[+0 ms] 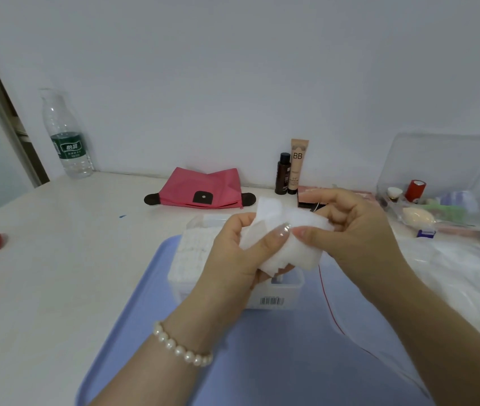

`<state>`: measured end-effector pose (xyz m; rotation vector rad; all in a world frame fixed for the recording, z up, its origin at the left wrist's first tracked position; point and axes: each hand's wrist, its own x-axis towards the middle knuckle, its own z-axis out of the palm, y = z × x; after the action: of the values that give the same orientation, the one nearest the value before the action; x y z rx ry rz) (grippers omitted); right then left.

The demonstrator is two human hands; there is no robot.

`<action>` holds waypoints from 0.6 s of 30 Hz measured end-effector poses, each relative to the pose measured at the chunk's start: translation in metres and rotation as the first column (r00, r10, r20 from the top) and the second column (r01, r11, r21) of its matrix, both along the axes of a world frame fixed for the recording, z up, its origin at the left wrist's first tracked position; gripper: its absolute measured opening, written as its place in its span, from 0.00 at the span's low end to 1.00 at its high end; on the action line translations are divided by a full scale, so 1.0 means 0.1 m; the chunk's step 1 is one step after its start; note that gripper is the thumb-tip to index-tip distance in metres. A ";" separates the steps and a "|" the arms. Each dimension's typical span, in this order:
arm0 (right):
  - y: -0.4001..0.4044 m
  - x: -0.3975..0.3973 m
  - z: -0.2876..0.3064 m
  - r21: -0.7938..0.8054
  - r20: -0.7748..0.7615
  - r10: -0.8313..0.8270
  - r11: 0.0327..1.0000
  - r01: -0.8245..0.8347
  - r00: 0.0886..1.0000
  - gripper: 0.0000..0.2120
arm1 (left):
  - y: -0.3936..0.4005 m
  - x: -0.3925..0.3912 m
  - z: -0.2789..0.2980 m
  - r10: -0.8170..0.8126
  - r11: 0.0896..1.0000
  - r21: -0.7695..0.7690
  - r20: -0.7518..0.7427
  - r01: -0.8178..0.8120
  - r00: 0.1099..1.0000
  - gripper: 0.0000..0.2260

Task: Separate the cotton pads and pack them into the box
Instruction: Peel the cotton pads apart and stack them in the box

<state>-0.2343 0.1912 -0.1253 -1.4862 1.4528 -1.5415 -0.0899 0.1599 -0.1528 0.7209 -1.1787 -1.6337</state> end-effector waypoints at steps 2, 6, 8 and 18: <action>0.00 0.00 0.00 0.039 0.022 -0.029 0.999 0.028 0.999 0.20 | -0.02 0.00 -0.04 0.023 1.000 -0.013 0.032 -0.023 0.999 0.22; -0.04 -0.06 0.00 0.246 0.191 0.012 0.967 -0.060 0.982 0.22 | -0.03 0.02 -0.08 0.043 0.999 -0.013 0.016 -0.043 0.999 0.23; -0.05 -0.08 0.01 0.290 0.291 0.029 0.950 -0.117 0.956 0.18 | -0.03 0.02 -0.06 0.041 0.999 0.001 -0.006 -0.041 0.999 0.22; -0.09 -0.26 0.08 0.115 0.342 -0.212 0.976 0.183 0.915 0.13 | -0.08 0.08 0.05 -0.036 0.946 0.280 -0.406 0.162 0.913 0.18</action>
<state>-0.2599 0.1826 -0.1177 -0.9737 1.4602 -1.7408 -0.0820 0.1524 -0.1478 0.4872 -0.6840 -1.9661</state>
